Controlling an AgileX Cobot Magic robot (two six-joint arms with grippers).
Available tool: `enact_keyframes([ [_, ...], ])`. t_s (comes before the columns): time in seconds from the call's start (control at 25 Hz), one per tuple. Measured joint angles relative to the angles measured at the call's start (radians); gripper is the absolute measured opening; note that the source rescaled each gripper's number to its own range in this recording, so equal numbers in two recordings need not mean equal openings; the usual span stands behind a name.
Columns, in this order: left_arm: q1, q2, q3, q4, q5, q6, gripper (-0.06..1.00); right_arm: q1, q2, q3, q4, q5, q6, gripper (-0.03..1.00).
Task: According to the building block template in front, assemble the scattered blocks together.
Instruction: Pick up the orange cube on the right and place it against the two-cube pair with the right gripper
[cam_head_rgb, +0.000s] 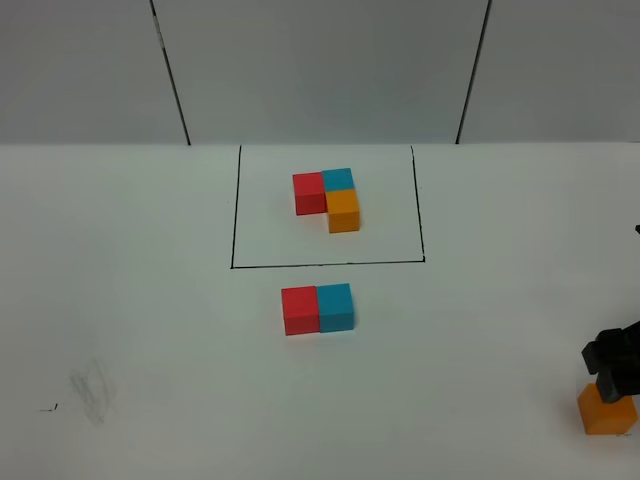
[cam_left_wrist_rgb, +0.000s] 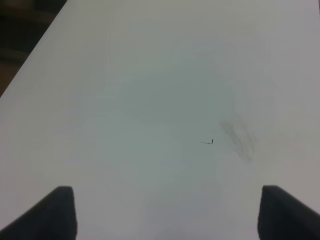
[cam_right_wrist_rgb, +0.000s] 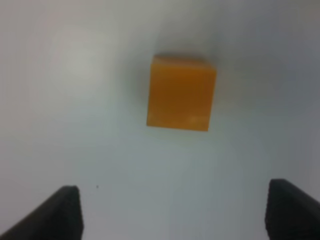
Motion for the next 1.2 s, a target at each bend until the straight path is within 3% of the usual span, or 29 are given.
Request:
enact_keyframes([
  [0.8, 0.000, 0.000, 0.000, 0.000, 0.000, 0.000, 0.73, 0.000, 0.223, 0.010, 0.000, -0.201, -0.011, 0.69],
  [1.2, 0.000, 0.000, 0.000, 0.000, 0.000, 0.000, 0.73, -0.025, 0.241, 0.010, -0.005, -0.209, -0.010, 0.69],
])
